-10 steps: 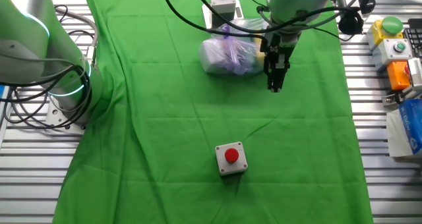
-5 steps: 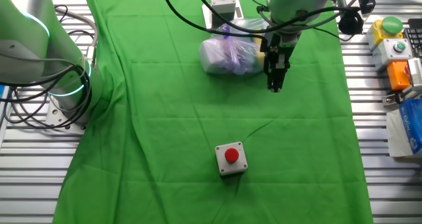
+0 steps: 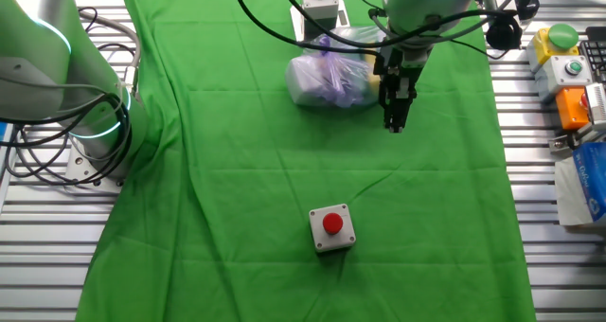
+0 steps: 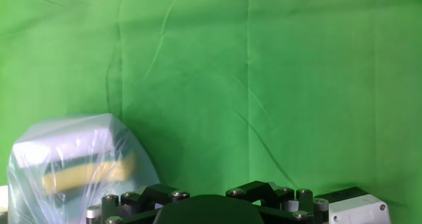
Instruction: Pick up a bag of things
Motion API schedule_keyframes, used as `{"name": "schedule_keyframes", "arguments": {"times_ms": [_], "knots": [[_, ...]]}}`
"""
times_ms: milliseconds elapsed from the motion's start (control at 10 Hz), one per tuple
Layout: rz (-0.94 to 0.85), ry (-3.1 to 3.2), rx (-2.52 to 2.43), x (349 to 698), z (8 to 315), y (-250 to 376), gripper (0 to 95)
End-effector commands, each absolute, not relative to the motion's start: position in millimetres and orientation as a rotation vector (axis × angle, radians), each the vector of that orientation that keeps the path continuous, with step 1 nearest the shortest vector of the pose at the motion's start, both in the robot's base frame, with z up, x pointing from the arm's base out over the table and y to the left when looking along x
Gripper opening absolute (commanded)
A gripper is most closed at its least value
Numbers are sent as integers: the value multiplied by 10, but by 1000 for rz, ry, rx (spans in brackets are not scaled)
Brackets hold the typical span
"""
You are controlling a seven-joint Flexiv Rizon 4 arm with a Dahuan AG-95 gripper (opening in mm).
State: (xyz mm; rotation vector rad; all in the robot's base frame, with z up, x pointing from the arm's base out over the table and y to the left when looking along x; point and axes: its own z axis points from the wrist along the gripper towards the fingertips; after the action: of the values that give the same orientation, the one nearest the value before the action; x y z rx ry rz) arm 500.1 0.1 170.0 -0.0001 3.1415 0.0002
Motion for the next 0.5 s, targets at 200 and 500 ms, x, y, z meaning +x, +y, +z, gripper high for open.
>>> {"name": "schedule_keyframes", "arguments": {"times_ms": [200, 500], "knots": [[7, 3126, -28, 5000, 1700, 0, 0], [6, 3127, -28, 5000, 1700, 0, 0]]}}
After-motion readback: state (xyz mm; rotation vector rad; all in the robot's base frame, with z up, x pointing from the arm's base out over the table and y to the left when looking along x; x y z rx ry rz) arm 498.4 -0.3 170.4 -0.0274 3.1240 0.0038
